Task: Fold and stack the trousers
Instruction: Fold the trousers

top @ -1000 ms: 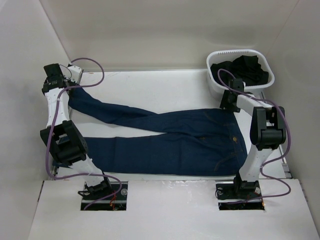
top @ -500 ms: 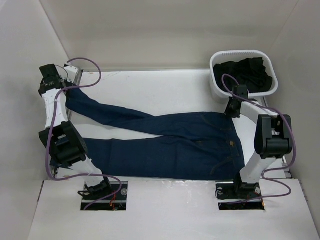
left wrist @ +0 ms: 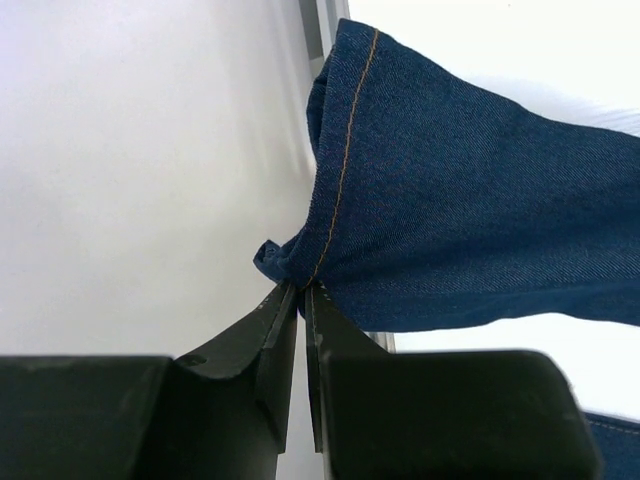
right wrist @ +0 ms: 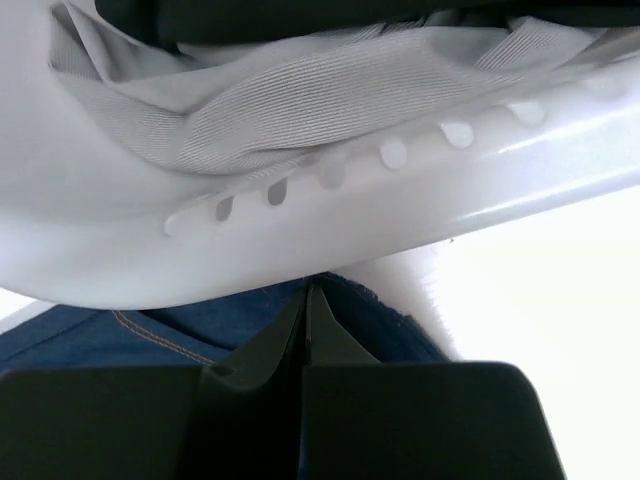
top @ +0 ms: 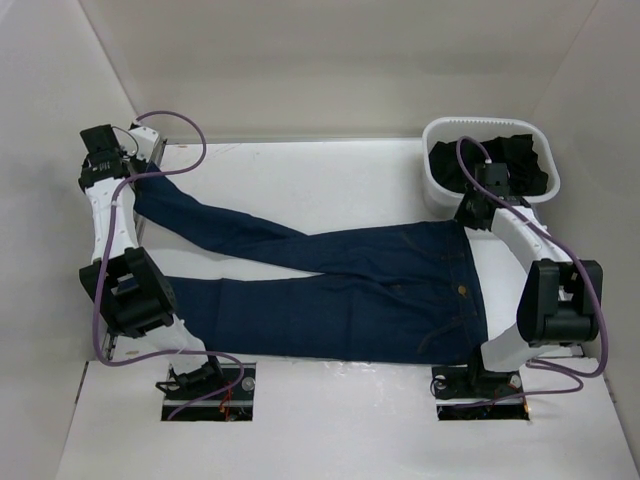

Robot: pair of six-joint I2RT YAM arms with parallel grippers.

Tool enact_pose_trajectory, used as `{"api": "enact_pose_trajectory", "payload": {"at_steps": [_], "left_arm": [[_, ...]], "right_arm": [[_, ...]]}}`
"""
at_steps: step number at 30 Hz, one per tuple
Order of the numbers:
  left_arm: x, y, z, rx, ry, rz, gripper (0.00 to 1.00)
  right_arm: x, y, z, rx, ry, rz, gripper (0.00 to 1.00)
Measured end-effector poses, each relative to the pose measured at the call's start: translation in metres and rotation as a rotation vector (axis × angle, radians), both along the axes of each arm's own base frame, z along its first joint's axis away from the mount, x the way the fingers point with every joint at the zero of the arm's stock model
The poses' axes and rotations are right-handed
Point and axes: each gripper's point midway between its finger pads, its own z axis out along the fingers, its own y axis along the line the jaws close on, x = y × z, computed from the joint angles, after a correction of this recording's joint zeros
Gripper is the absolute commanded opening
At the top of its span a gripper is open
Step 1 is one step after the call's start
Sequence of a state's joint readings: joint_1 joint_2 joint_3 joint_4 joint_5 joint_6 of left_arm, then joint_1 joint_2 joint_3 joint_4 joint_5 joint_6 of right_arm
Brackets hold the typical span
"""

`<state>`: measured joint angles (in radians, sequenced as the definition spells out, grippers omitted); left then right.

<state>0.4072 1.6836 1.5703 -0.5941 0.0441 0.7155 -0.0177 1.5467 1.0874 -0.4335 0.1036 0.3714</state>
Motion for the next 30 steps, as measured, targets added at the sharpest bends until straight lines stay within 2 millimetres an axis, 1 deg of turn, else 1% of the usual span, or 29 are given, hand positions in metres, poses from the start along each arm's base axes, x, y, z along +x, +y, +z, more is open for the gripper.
{"api": "enact_pose_trajectory", "payload": {"at_steps": [3, 8, 11, 13, 14, 16, 19, 21, 22, 24, 25, 27, 28, 30], "left_arm": [[0.001, -0.002, 0.001, 0.000, -0.003, -0.004, 0.07], [0.000, -0.002, 0.004, 0.003, -0.009, -0.005, 0.07], [-0.001, 0.000, 0.004, 0.005, -0.008, -0.003, 0.07], [-0.003, 0.003, 0.004, 0.004, -0.008, 0.003, 0.07], [-0.004, 0.005, 0.004, 0.004, -0.007, 0.008, 0.07], [-0.008, 0.011, 0.003, 0.008, -0.001, 0.017, 0.06], [-0.015, 0.017, 0.000, 0.017, 0.028, 0.019, 0.06], [-0.020, 0.019, -0.002, 0.027, 0.061, 0.011, 0.06], [-0.021, 0.019, -0.003, 0.034, 0.079, 0.004, 0.06], [-0.022, 0.018, 0.000, 0.063, 0.127, -0.023, 0.08], [-0.022, 0.015, 0.002, 0.080, 0.160, -0.047, 0.07], [-0.025, 0.004, 0.002, 0.111, 0.237, -0.114, 0.06], [-0.030, -0.004, -0.001, 0.125, 0.290, -0.154, 0.05], [-0.049, -0.019, -0.012, 0.151, 0.432, -0.237, 0.04]], "right_arm": [[0.001, 0.000, 0.001, 0.002, -0.005, 0.001, 0.00], [-0.004, 0.003, -0.008, 0.010, 0.004, 0.005, 0.00], [-0.020, 0.005, -0.008, 0.025, 0.001, -0.015, 0.00], [-0.037, 0.004, 0.001, 0.045, -0.035, -0.053, 0.00], [-0.045, 0.000, 0.009, 0.053, -0.064, -0.082, 0.00], [-0.061, -0.017, 0.027, 0.074, -0.145, -0.174, 0.00], [-0.090, -0.061, 0.058, 0.084, -0.297, -0.364, 0.00], [-0.102, -0.080, 0.075, 0.084, -0.377, -0.444, 0.00], [-0.103, -0.084, 0.081, 0.085, -0.403, -0.457, 0.00], [-0.098, -0.084, 0.088, 0.098, -0.432, -0.450, 0.00], [-0.095, -0.083, 0.089, 0.103, -0.432, -0.441, 0.00], [-0.088, -0.078, 0.083, 0.112, -0.414, -0.422, 0.00], [-0.086, -0.076, 0.080, 0.116, -0.402, -0.412, 0.00], [-0.085, -0.073, 0.078, 0.123, -0.396, -0.401, 0.00]]}}
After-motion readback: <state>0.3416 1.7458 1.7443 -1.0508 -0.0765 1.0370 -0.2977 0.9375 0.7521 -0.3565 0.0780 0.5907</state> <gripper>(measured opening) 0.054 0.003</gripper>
